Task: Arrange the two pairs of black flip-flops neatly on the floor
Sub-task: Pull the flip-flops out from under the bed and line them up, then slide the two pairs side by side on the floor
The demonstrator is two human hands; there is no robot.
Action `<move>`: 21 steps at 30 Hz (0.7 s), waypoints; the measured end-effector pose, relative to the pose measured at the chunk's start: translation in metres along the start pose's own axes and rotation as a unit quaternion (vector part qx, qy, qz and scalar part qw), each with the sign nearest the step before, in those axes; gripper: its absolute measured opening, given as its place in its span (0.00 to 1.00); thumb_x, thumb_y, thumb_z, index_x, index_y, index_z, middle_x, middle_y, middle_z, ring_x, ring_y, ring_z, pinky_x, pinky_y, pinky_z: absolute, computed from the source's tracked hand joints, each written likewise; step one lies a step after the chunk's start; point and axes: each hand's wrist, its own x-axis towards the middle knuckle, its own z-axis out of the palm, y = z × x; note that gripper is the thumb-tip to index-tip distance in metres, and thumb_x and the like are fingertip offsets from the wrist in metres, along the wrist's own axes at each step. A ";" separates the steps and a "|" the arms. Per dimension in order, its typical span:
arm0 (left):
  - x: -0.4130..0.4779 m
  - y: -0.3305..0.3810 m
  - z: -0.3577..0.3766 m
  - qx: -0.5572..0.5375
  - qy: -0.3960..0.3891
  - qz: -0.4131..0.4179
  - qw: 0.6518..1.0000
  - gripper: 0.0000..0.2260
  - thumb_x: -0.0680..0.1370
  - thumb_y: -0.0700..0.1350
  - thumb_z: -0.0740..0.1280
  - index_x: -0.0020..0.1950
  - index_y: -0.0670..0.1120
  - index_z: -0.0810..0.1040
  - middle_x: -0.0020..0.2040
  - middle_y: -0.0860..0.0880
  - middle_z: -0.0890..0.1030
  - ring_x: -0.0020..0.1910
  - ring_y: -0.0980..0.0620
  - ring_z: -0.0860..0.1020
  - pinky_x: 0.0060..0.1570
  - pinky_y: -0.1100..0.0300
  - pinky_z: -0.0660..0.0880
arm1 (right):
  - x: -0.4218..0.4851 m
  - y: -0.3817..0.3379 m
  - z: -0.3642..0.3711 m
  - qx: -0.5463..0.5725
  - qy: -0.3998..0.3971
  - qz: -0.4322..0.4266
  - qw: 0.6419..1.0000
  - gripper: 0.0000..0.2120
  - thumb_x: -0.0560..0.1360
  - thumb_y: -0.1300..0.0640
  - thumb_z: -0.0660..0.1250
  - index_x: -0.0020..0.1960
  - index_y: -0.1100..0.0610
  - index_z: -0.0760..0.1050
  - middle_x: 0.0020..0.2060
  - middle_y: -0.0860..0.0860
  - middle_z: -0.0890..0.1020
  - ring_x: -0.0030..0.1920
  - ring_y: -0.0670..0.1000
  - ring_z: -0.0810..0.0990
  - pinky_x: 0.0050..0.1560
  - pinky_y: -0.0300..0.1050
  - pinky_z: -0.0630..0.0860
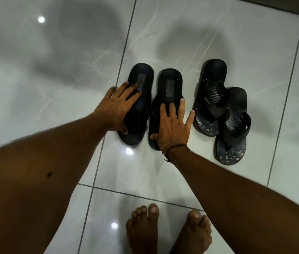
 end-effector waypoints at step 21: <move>0.100 0.178 -0.091 -0.024 0.003 0.084 0.996 0.68 0.59 0.78 0.72 0.85 0.48 0.41 0.86 0.45 0.40 0.84 0.42 0.38 0.80 0.32 0.42 | -0.060 0.240 -0.043 -0.041 -0.101 0.048 0.993 0.70 0.61 0.43 0.84 0.85 0.51 0.38 0.85 0.54 0.39 0.83 0.64 0.36 0.79 0.74 0.45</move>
